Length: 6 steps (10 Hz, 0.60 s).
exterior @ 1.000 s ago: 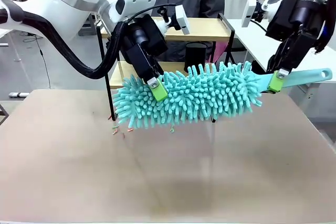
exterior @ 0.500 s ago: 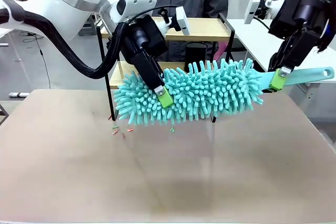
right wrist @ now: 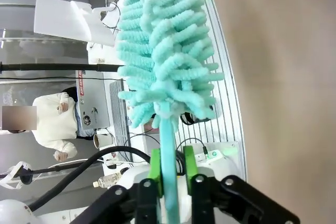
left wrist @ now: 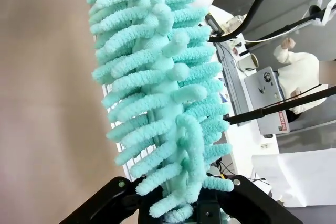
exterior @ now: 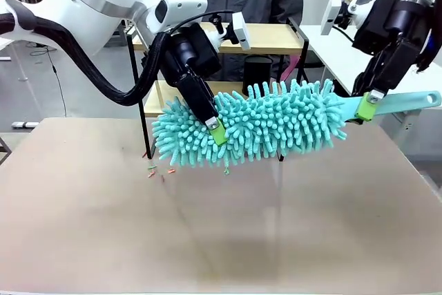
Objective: Clean the shelf.
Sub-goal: Hand the Duster back to the human.
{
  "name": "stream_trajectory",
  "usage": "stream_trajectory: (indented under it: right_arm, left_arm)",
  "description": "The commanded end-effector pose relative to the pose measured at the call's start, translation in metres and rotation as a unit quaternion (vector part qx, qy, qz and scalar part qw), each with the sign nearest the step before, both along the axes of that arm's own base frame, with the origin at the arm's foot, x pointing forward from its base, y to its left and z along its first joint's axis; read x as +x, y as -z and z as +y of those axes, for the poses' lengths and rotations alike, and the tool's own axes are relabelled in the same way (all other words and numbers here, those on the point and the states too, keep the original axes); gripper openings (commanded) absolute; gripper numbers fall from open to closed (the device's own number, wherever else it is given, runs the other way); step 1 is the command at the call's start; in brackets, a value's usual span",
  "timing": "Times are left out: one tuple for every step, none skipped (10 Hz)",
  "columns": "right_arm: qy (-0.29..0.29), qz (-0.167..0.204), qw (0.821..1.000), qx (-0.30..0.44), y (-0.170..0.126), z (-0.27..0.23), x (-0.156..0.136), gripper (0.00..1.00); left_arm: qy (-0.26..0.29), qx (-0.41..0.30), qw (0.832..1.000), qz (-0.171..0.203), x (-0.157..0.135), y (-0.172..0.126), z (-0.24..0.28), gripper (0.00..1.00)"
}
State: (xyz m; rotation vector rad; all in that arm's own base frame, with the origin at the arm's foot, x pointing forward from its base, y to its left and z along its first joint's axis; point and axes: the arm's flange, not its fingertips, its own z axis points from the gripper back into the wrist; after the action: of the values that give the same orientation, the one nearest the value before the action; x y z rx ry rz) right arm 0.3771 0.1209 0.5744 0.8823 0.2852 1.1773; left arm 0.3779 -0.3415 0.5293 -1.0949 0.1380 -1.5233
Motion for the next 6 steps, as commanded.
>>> stream_trajectory:
  right_arm:
    - [0.036, -0.028, 0.997, 0.056, 0.003, -0.013, -0.001, 0.77]
    - [0.082, -0.050, 0.990, 0.099, 0.003, -0.026, -0.002, 1.00]
    - [0.172, -0.069, 0.969, 0.163, 0.003, -0.049, -0.003, 1.00]
    - [0.285, -0.093, 0.919, 0.256, 0.005, -0.082, -0.003, 1.00]
    - [0.408, -0.089, 0.843, 0.339, 0.015, -0.125, -0.005, 1.00]
    - [0.523, -0.091, 0.759, 0.376, 0.047, -0.171, -0.010, 1.00]
  left_arm:
    - [0.012, 0.007, 1.000, -0.004, 0.001, -0.005, 0.000, 0.00]
    - [0.011, 0.008, 1.000, -0.005, 0.002, -0.006, 0.001, 0.00]
    - [0.009, 0.009, 1.000, -0.006, 0.002, -0.006, 0.003, 0.00]
    - [0.006, 0.008, 1.000, -0.007, 0.002, -0.007, 0.006, 0.00]
    - [0.001, 0.007, 1.000, -0.006, 0.003, -0.007, 0.010, 0.00]
    - [-0.002, 0.006, 1.000, -0.006, 0.005, -0.006, 0.013, 0.00]
